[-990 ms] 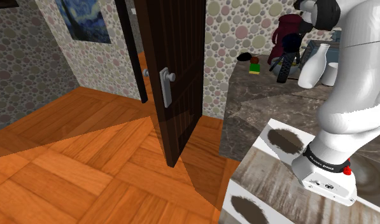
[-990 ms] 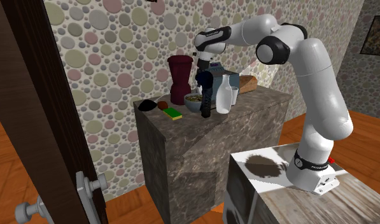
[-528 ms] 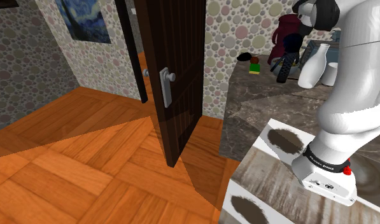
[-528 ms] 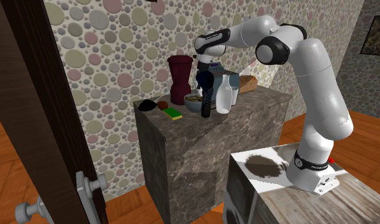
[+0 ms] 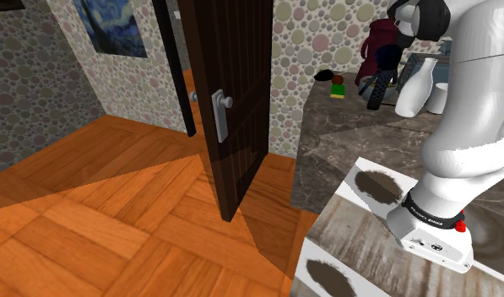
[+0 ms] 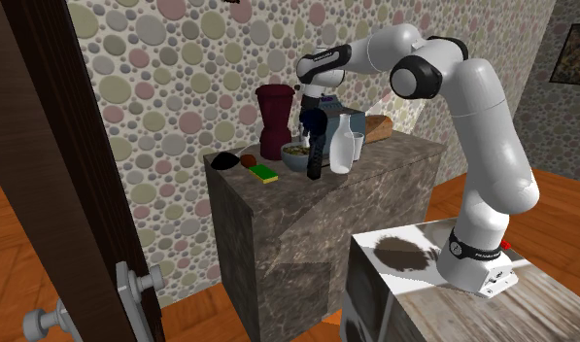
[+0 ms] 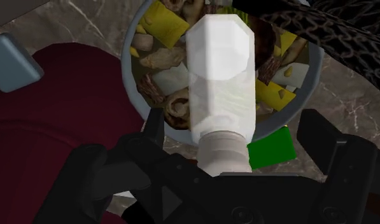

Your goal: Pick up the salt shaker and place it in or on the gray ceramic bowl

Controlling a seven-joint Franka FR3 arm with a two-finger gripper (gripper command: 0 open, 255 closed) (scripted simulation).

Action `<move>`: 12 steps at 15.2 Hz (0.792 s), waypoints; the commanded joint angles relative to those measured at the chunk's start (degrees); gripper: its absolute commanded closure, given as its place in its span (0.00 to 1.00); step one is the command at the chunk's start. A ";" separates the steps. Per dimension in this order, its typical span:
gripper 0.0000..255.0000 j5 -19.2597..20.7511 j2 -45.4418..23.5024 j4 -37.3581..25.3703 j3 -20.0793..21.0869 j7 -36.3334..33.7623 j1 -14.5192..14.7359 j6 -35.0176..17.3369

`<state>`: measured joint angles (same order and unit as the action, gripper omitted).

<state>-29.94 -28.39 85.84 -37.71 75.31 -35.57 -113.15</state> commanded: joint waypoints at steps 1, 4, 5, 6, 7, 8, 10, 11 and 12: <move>0.00 -0.09 -0.19 -0.25 0.05 0.01 -0.12 0.10; 0.00 1.47 1.80 -3.02 -0.91 -1.00 -0.36 4.45; 0.00 1.81 2.22 -3.91 -1.11 -1.25 -0.50 5.66; 0.00 1.81 2.22 -3.91 -1.12 -1.25 -0.50 5.66; 0.00 1.82 2.23 -3.90 -1.12 -1.25 -0.49 5.66; 0.00 1.81 2.22 -3.91 -1.12 -1.25 -0.50 5.66; 0.00 1.81 2.22 -3.91 -1.12 -1.25 -0.50 5.66; 0.00 1.81 2.22 -3.91 -1.12 -1.25 -0.50 5.66; 0.00 1.81 2.22 -3.91 -1.12 -1.25 -0.50 5.66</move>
<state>-28.14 -26.18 81.94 -38.82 74.07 -36.07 -107.50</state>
